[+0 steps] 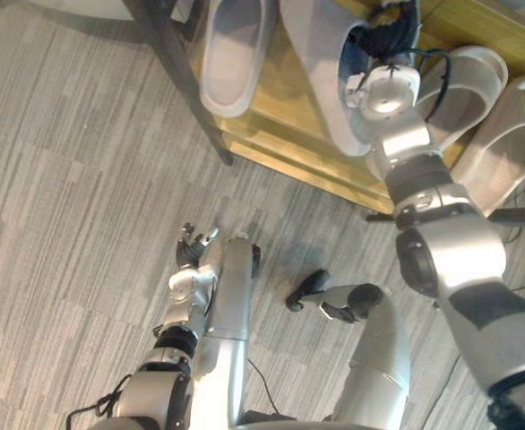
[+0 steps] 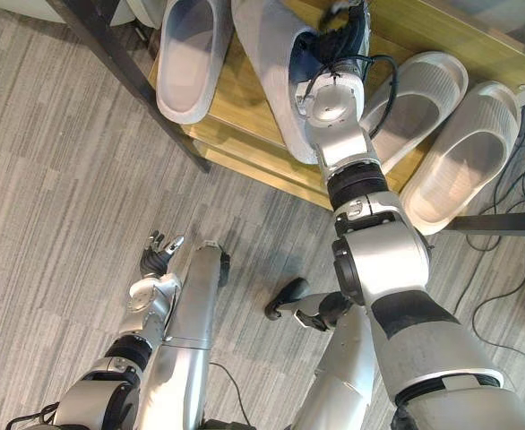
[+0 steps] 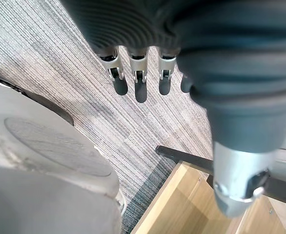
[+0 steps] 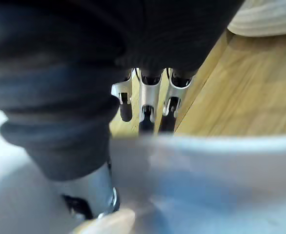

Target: Organize the slippers on the shoe rack

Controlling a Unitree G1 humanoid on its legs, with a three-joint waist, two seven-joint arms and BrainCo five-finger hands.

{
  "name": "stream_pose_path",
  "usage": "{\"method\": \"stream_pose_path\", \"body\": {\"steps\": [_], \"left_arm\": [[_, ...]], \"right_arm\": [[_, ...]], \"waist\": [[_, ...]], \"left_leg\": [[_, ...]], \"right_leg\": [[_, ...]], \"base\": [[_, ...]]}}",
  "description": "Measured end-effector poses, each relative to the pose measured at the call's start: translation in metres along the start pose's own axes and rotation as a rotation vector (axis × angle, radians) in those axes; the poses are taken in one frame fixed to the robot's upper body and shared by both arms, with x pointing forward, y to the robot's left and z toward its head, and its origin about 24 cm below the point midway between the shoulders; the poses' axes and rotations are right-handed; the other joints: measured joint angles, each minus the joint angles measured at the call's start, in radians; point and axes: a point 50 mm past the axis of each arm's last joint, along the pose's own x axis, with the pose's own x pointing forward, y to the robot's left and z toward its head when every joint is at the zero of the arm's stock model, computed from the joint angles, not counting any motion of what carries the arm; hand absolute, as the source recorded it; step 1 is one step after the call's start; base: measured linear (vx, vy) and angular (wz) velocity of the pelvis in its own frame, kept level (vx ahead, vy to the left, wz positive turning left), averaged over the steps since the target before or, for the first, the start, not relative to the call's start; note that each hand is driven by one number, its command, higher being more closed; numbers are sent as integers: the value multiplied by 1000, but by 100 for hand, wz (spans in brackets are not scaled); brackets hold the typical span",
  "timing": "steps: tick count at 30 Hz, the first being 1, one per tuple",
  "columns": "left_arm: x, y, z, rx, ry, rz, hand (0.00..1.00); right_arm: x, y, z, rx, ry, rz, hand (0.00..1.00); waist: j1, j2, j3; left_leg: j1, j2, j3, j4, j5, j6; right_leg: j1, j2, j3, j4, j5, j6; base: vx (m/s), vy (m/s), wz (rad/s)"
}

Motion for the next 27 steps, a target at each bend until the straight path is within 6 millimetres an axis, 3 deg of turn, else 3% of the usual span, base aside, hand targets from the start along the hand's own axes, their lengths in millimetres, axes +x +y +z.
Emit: {"method": "stream_pose_path", "body": {"steps": [14, 21, 27], "left_arm": [[0, 5, -4, -34, 20, 25, 0], [-1, 11, -9, -44, 47, 53, 0], [-1, 11, -9, -47, 47, 54, 0]], "right_arm": [[0, -4, 5, 124, -7, -16, 0], [-24, 20, -24, 206, 82, 58, 0], [-39, 28, -28, 355, 100, 80, 0]], "waist": [[-9, 0, 0], [-20, 0, 0], [-27, 0, 0]], "left_leg": [[9, -2, 22, -24, 9, 0], [55, 6, 30, -54, 10, 1], [59, 9, 33, -63, 12, 1]], "right_leg": [[-13, -7, 15, -8, 2, -1], [23, 8, 20, -41, 8, 4], [24, 12, 21, -51, 14, 3]], "base": [[-7, 21, 1], [-5, 27, -2], [-12, 36, -2]]}}
